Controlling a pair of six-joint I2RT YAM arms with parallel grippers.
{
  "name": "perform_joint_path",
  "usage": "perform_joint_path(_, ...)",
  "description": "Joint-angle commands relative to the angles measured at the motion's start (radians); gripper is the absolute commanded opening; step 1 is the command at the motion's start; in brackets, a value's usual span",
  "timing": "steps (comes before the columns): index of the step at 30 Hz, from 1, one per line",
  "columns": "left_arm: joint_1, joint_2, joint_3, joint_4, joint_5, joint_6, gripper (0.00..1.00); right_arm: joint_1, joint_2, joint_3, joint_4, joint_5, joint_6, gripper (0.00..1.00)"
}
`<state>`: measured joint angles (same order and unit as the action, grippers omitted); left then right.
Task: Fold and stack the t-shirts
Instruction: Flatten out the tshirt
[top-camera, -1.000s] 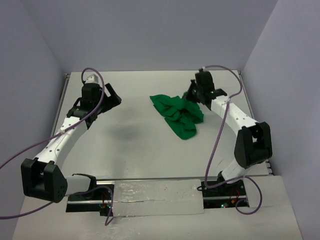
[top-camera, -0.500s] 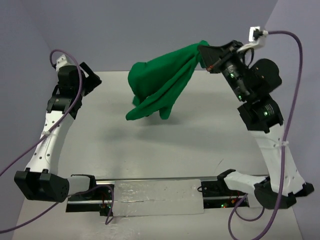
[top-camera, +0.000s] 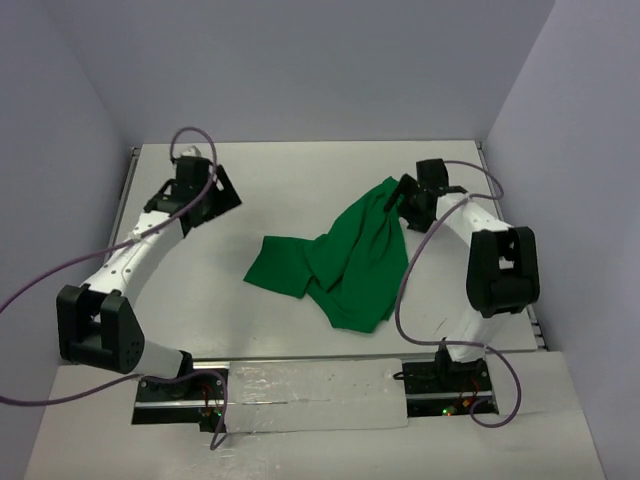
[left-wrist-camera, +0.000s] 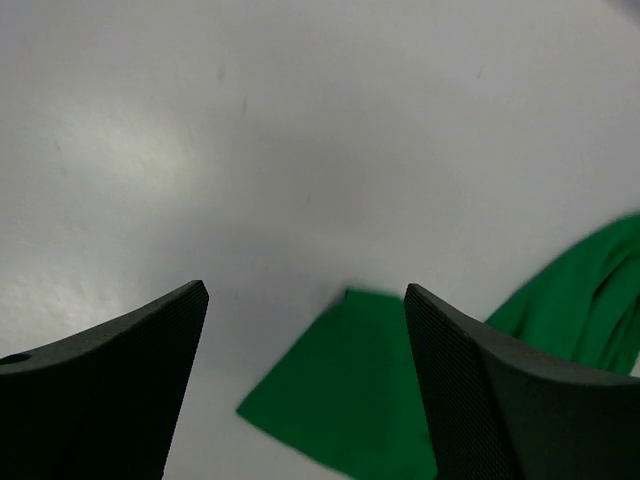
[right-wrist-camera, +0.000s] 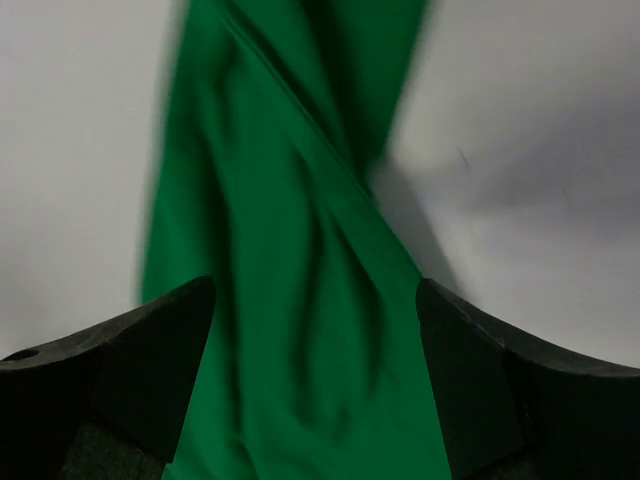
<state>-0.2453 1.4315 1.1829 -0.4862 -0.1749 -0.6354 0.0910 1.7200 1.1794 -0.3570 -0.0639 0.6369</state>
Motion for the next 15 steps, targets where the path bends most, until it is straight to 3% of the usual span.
perform_joint_path(1,-0.099,0.017,-0.121,0.053,0.023,-0.066,0.87,0.008,-0.352,-0.069,0.09,0.035,0.003,0.89)
perform_joint_path(8,-0.22,0.032,-0.311,0.147,0.053,-0.221,0.8,0.132,-0.653,-0.349,0.053,0.1,-0.039,0.84)
perform_joint_path(15,-0.302,0.105,-0.383,0.212,-0.001,-0.272,0.87,0.304,-0.824,-0.566,-0.019,0.105,0.04,0.86)
